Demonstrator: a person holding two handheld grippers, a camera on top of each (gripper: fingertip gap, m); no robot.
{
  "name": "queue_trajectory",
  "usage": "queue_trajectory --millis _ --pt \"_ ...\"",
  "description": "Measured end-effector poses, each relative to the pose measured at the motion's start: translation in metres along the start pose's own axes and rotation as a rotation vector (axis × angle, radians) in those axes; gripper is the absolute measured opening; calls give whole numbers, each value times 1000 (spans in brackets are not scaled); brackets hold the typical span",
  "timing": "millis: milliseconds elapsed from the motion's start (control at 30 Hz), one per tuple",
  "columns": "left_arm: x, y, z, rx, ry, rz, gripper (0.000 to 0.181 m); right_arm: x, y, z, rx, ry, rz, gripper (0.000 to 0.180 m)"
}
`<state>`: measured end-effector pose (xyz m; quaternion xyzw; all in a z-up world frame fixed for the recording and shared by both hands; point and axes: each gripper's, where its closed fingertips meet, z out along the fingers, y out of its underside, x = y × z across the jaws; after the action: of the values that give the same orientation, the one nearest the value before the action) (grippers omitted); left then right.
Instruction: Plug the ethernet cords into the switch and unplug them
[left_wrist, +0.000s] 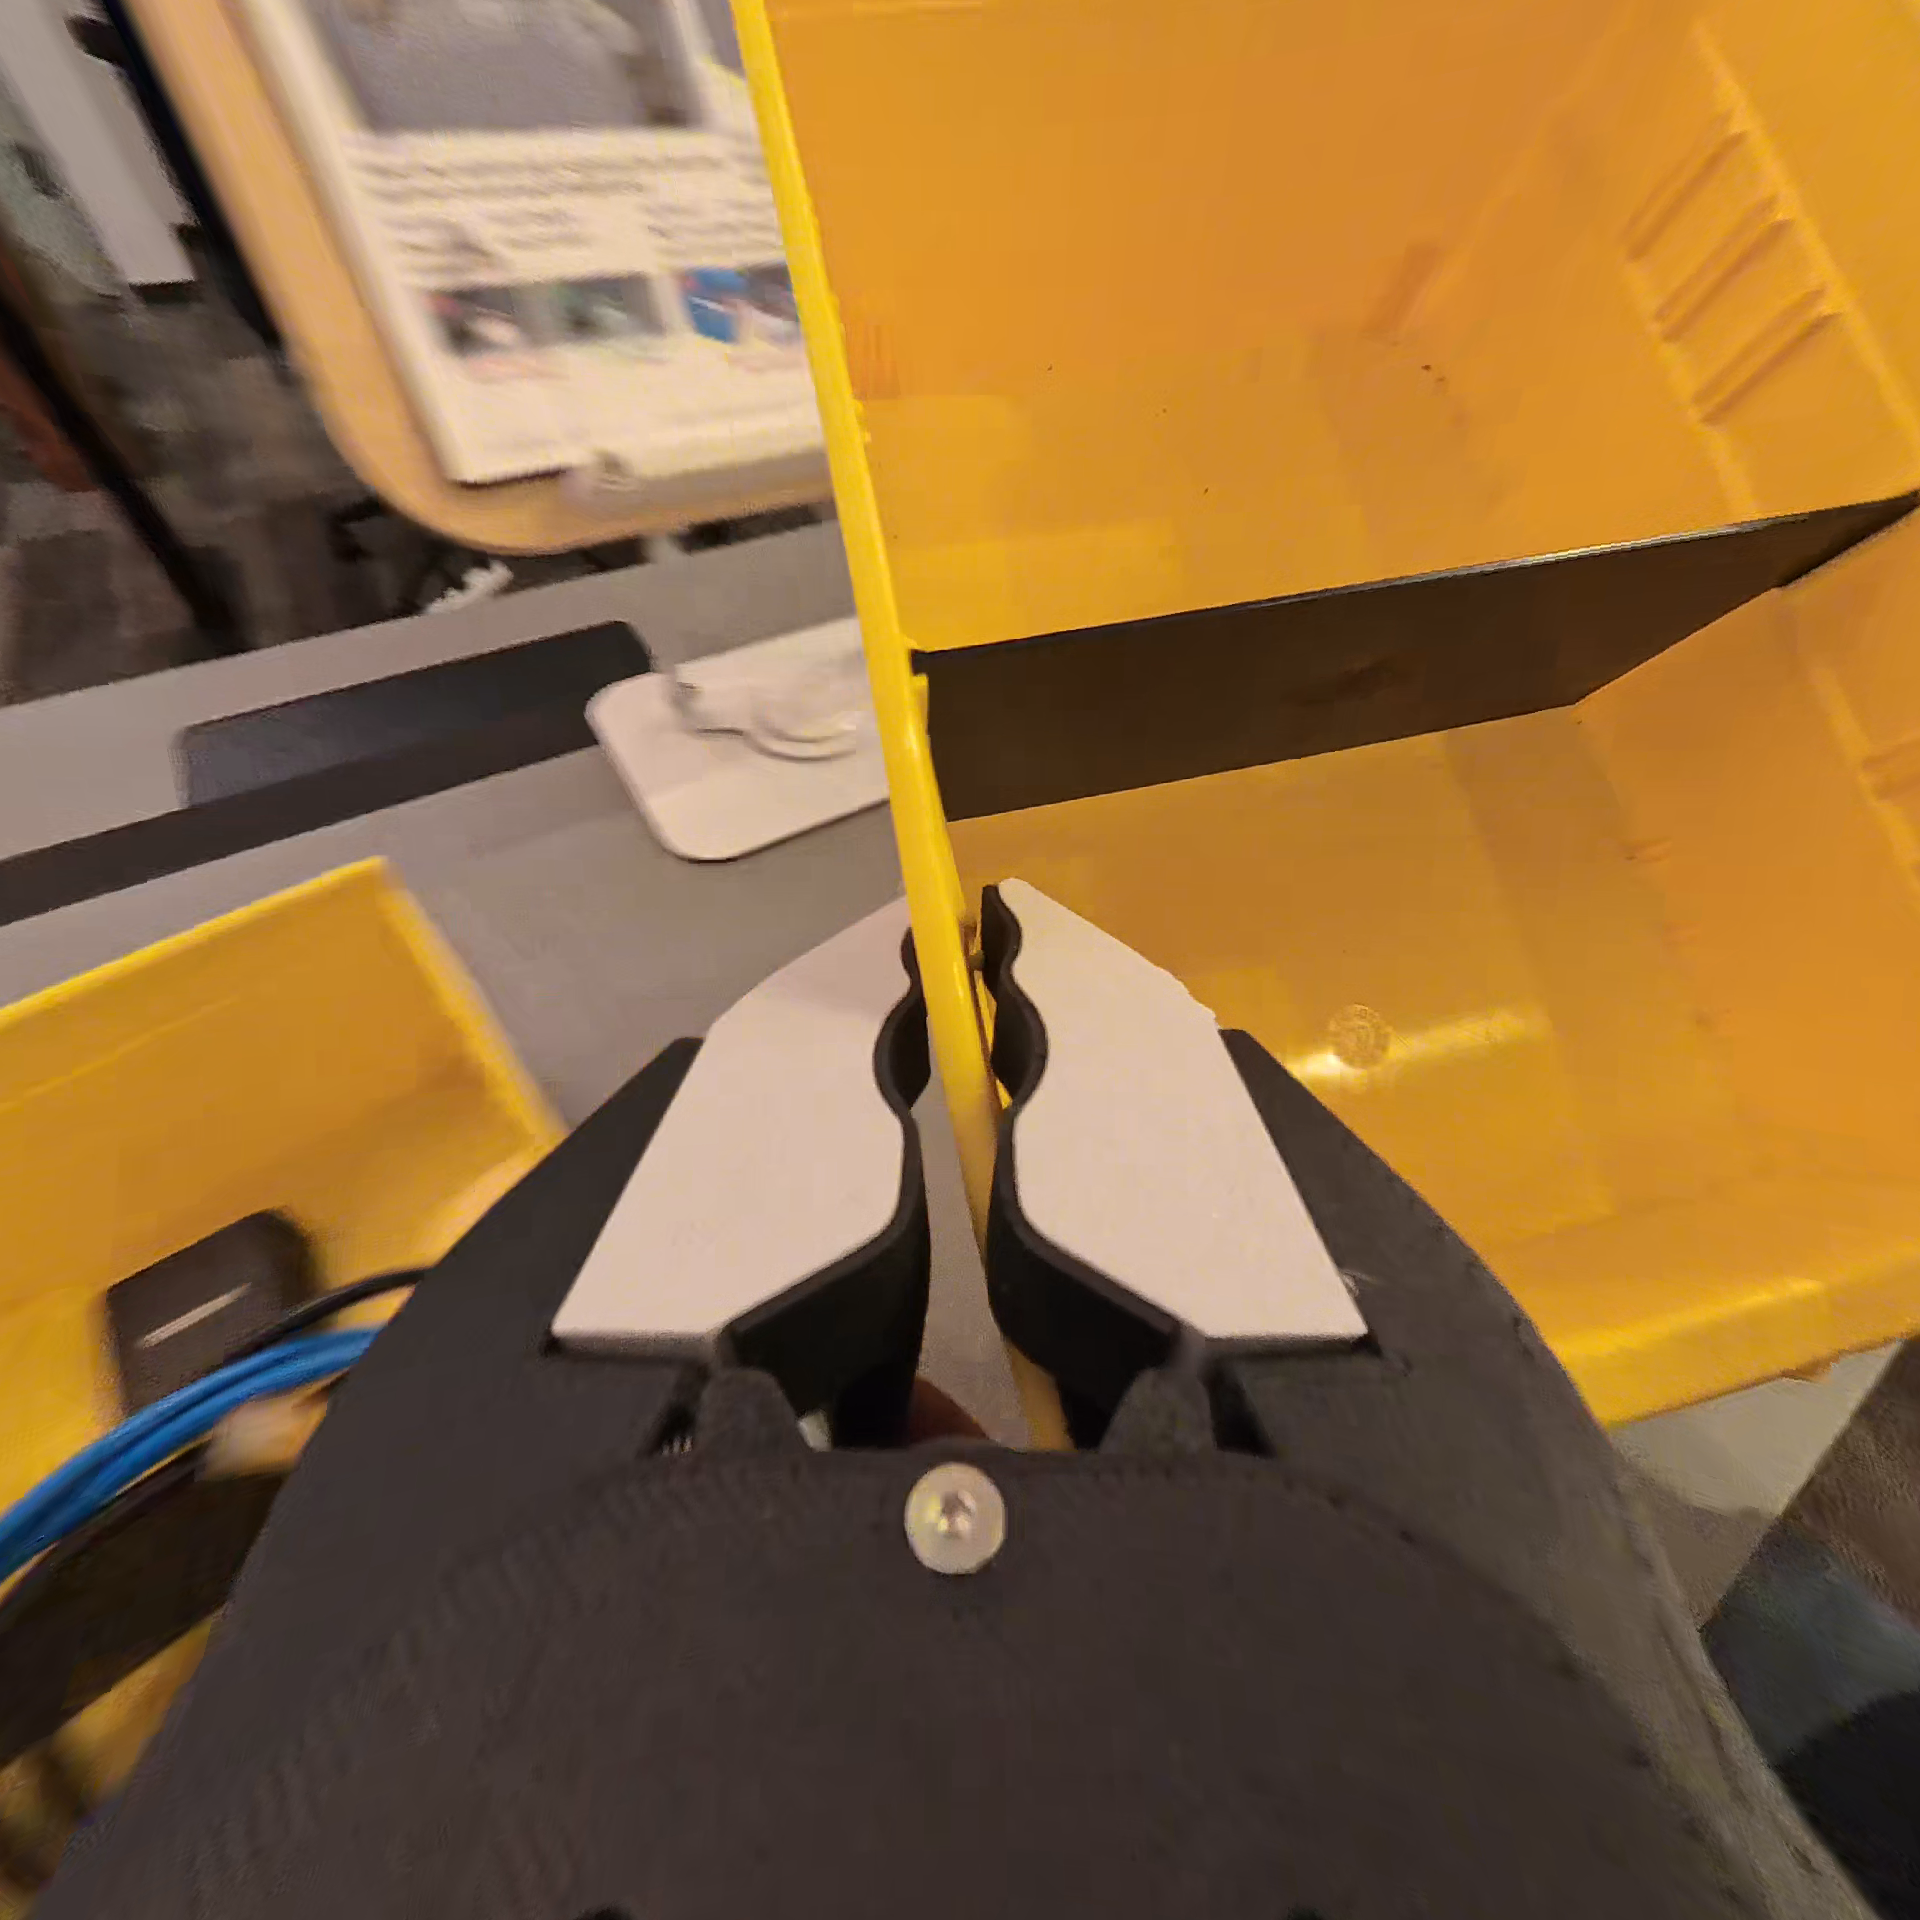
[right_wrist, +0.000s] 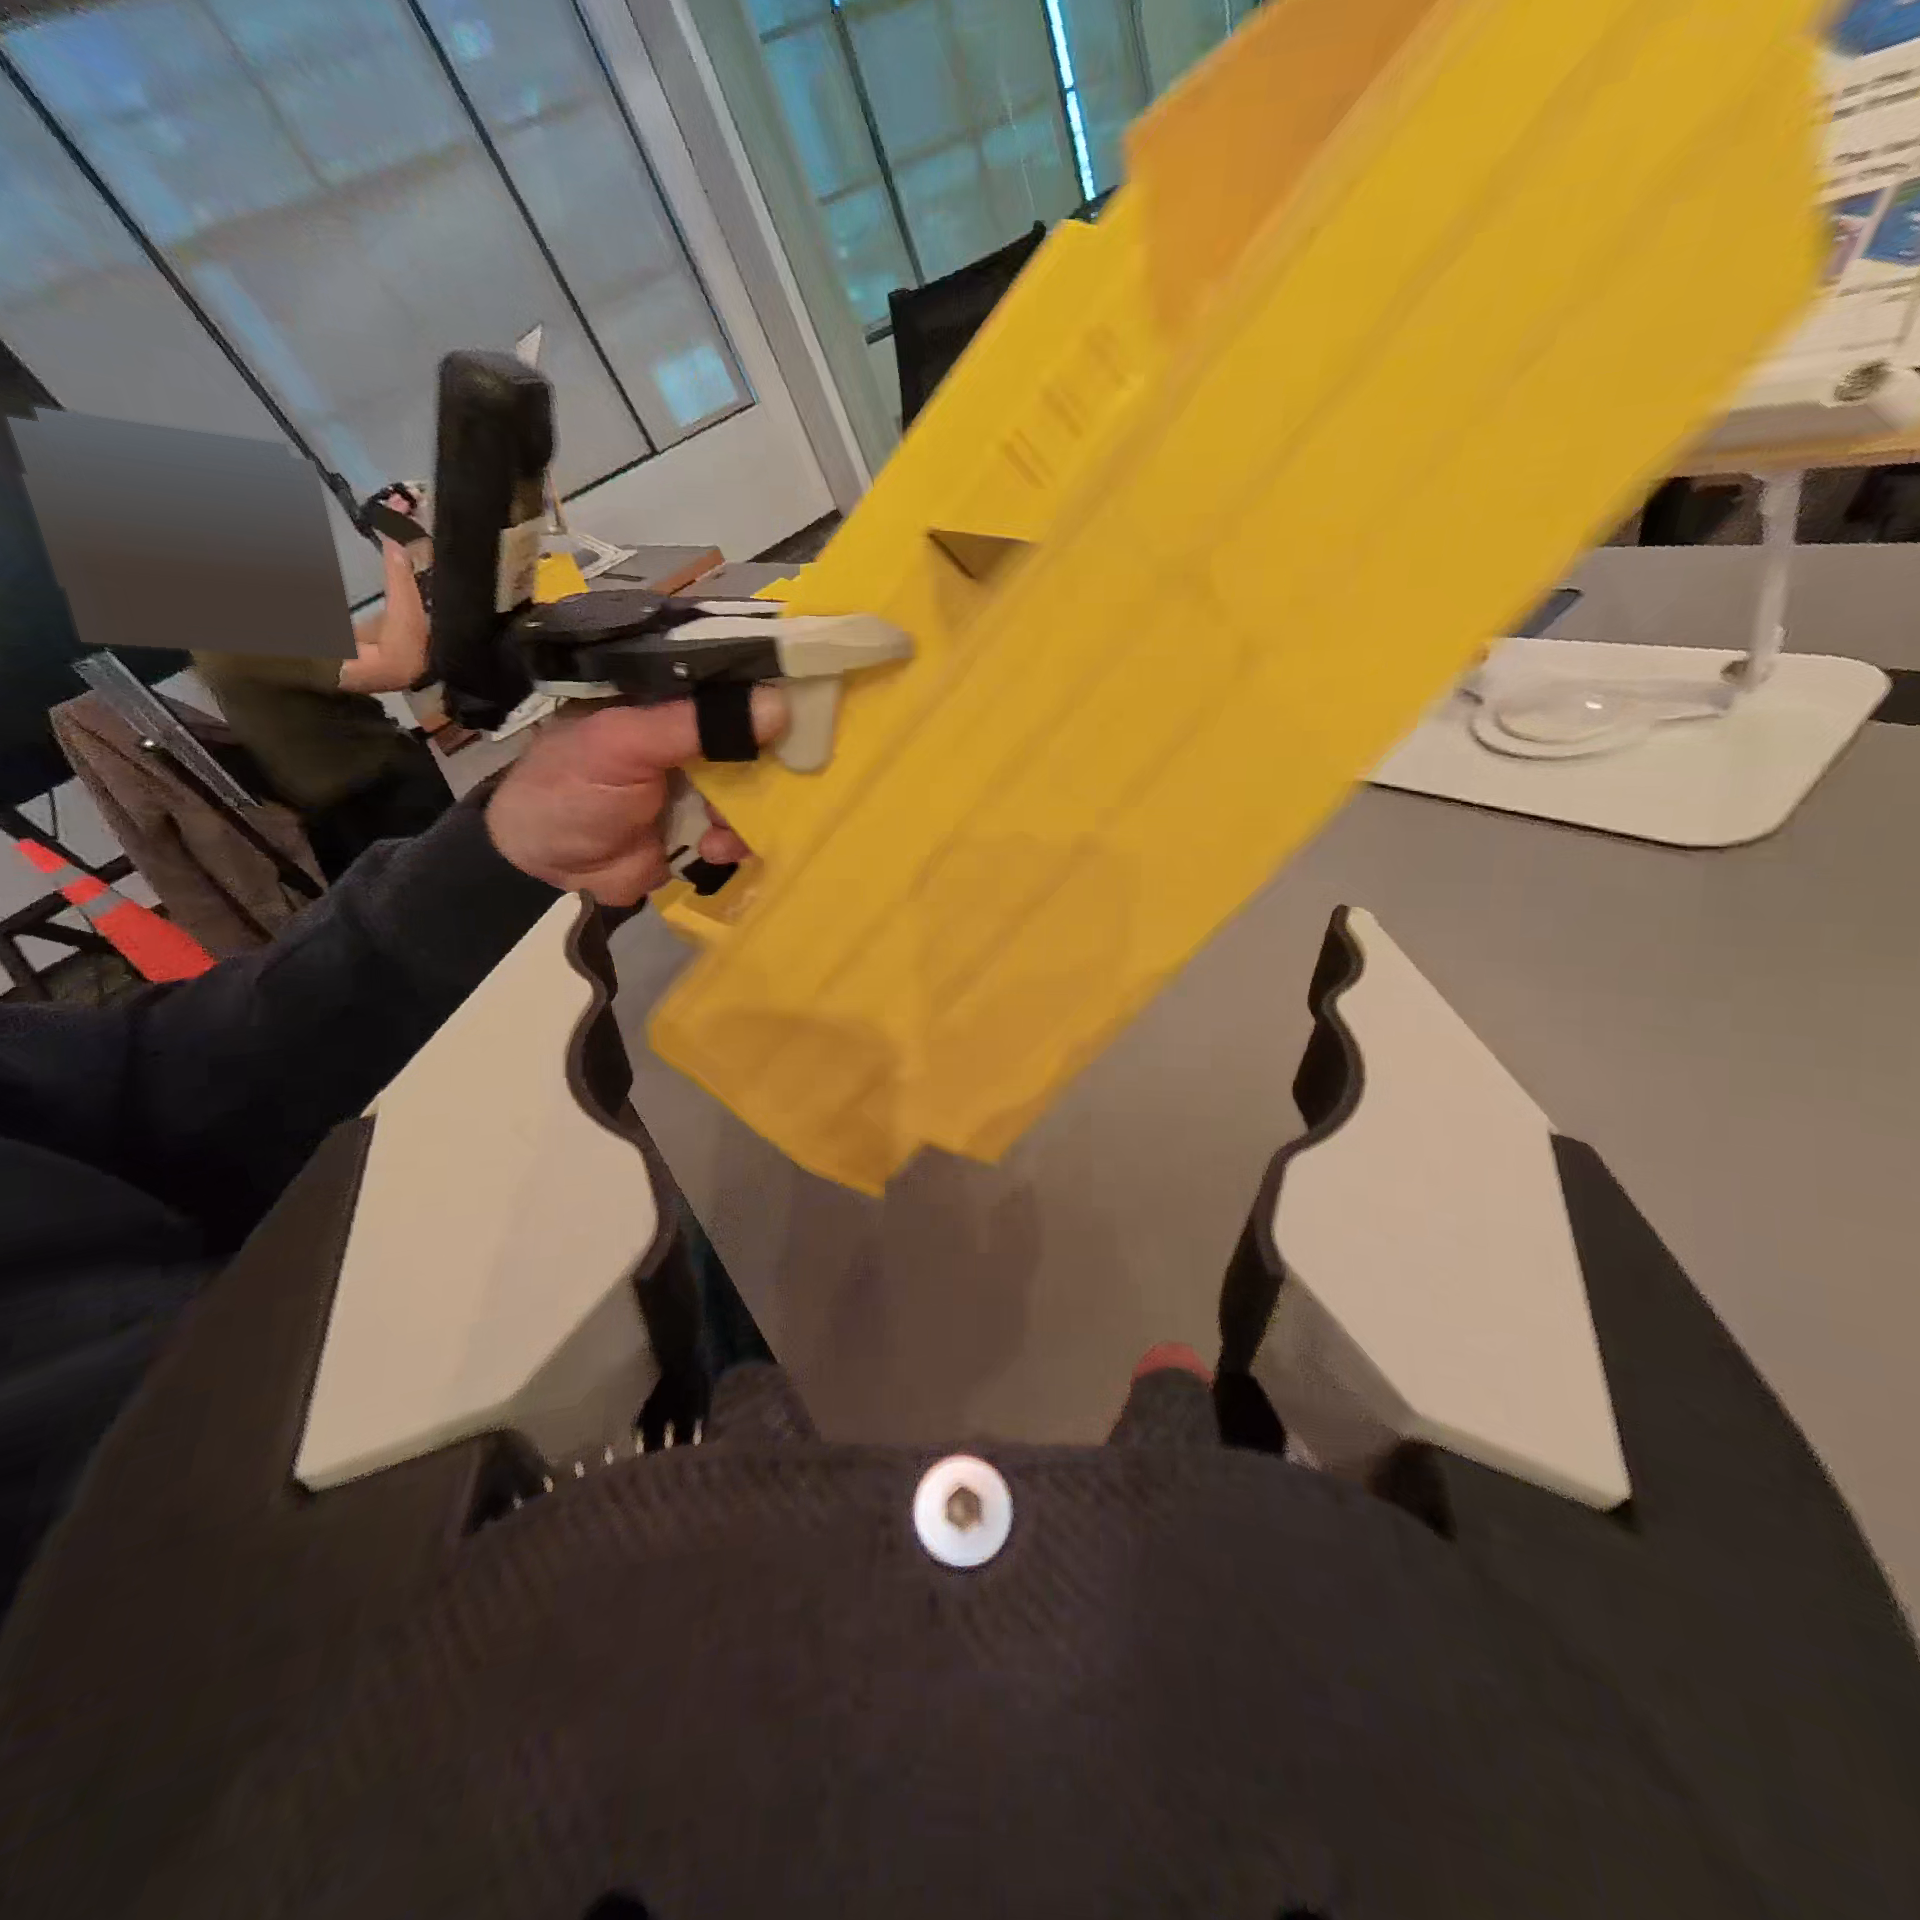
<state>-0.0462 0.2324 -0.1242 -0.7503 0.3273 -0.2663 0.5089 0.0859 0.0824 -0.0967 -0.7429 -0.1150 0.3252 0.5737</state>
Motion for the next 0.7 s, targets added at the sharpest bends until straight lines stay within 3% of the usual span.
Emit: queue_trajectory --millis 167,267,333,533,633,700 --pt "88 32 77 -93 96 67 6 39 23 -44 -28 131 81 126" --pt "124 58 107 -161 148 13 7 86 46 -74 -91 323 82 100" --pt "143 75 122 -197 171 -14 10 109 60 -89 -143 418 73 93" --pt "179 106 138 -268 229 -69 32 154 111 -107 -308 524 99 91" --pt "192 113 137 -306 300 -111 50 167 119 -110 -326 569 83 82" --pt "198 114 130 -320 346 -91 62 175 119 -114 -356 601 49 67"
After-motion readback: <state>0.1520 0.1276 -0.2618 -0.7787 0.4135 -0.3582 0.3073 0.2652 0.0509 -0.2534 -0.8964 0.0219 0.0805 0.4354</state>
